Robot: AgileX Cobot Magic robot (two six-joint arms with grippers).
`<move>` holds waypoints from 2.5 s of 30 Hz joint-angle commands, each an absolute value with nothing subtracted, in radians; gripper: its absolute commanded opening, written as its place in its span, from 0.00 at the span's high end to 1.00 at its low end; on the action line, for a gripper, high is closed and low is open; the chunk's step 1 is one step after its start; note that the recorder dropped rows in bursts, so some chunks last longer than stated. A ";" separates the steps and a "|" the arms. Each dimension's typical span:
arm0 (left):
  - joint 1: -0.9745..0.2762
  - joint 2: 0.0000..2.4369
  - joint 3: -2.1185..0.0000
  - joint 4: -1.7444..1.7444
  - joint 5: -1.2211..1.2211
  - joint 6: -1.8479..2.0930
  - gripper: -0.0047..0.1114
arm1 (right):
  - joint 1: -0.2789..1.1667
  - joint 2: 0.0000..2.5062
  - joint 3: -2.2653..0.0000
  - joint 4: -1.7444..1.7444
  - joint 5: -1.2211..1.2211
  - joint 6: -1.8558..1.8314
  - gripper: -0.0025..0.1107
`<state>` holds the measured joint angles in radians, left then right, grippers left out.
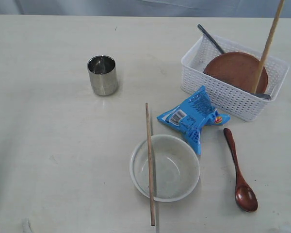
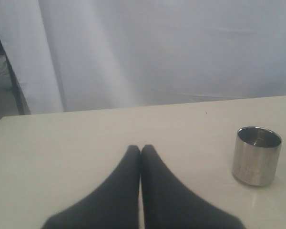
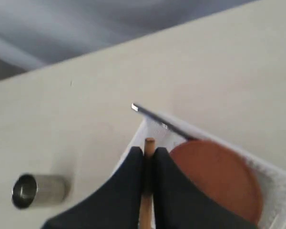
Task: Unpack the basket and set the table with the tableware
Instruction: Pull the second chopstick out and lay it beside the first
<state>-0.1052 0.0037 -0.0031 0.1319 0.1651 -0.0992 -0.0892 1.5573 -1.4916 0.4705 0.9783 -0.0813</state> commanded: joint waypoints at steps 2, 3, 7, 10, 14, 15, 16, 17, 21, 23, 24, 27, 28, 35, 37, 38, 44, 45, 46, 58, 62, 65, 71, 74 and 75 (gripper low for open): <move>-0.102 0.000 0.000 0.129 0.165 -0.106 0.96 | 0.122 1.520 -1.498 0.358 1.112 0.018 0.98; -0.102 0.000 0.000 0.129 0.165 -0.106 0.96 | 0.158 1.520 -1.498 0.353 1.128 0.028 0.98; -0.102 0.000 0.000 0.129 0.165 -0.106 0.96 | 0.325 1.541 -1.484 0.293 1.174 0.096 0.98; -0.102 0.000 0.000 0.129 0.165 -0.106 0.96 | 0.424 1.564 -1.429 0.259 1.153 0.160 0.98; -0.102 0.000 0.000 0.129 0.165 -0.106 0.96 | 0.497 1.618 -1.347 0.262 1.103 0.189 0.98; -0.102 0.000 0.000 0.129 0.165 -0.106 0.96 | 0.514 1.634 -1.328 0.262 1.082 0.195 0.98; -0.102 0.000 0.000 0.129 0.165 -0.106 0.96 | 0.526 1.648 -1.316 0.262 1.067 0.200 0.98; -0.102 0.000 0.000 0.129 0.165 -0.106 0.96 | 0.540 1.664 -1.307 0.262 1.049 0.208 0.98; -0.102 0.000 0.000 0.127 0.165 -0.106 0.96 | 0.579 1.724 -1.298 0.262 0.994 0.236 0.98; -0.102 0.000 0.000 0.127 0.165 -0.106 0.96 | 0.589 1.748 -1.298 0.262 0.957 0.259 0.98; -0.102 0.000 0.000 0.127 0.165 -0.106 0.96 | 0.597 1.761 -1.298 0.262 0.940 0.272 0.98; -0.102 0.000 0.000 0.127 0.165 -0.106 0.96 | 0.615 1.804 -1.294 0.237 0.905 0.311 0.98; -0.102 0.000 0.000 0.127 0.165 -0.106 0.96 | 0.620 1.823 -1.278 0.215 0.885 0.353 0.98; -0.102 0.000 0.000 0.127 0.165 -0.106 0.96 | 0.620 1.833 -1.232 0.208 0.790 0.378 0.98; -0.102 0.000 0.000 0.127 0.165 -0.106 0.96 | 0.620 1.835 -1.232 0.196 0.790 0.379 0.98; -0.102 0.000 0.000 0.127 0.165 -0.106 0.96 | 0.620 1.837 -1.232 0.196 0.794 0.379 0.98; -0.102 0.000 0.000 0.127 0.165 -0.106 0.96 | 0.620 1.858 -1.232 0.206 0.802 0.380 0.98; -0.102 0.000 0.000 0.127 0.165 -0.106 0.96 | 0.620 1.858 -1.232 0.206 0.799 0.380 0.98; -0.102 0.000 0.000 0.127 0.165 -0.106 0.96 | 0.620 1.858 -1.232 0.206 0.797 0.380 0.98; -0.102 0.000 0.000 0.127 0.165 -0.106 0.96 | 0.620 1.887 -1.232 0.222 0.808 0.381 0.98; -0.102 0.000 0.000 0.127 0.165 -0.106 0.96 | 0.620 1.889 -1.232 0.221 0.806 0.394 0.98; -0.102 0.000 0.000 0.127 0.165 -0.106 0.96 | 0.620 1.889 -1.232 0.221 0.806 0.400 0.98; -0.102 0.000 0.000 0.127 0.165 -0.106 0.96 | 0.620 1.889 -1.232 0.221 0.816 0.400 0.98; -0.102 0.000 0.000 0.127 0.165 -0.106 0.96 | 0.620 1.889 -1.232 0.221 0.818 0.400 0.98; -0.102 0.000 0.000 0.127 0.165 -0.106 0.96 | 0.620 1.889 -1.232 0.221 0.820 0.400 0.94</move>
<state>-0.1052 0.0037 -0.0031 0.1301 0.1651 -0.0992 0.6197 1.8897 -1.2360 0.2194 0.8142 0.3975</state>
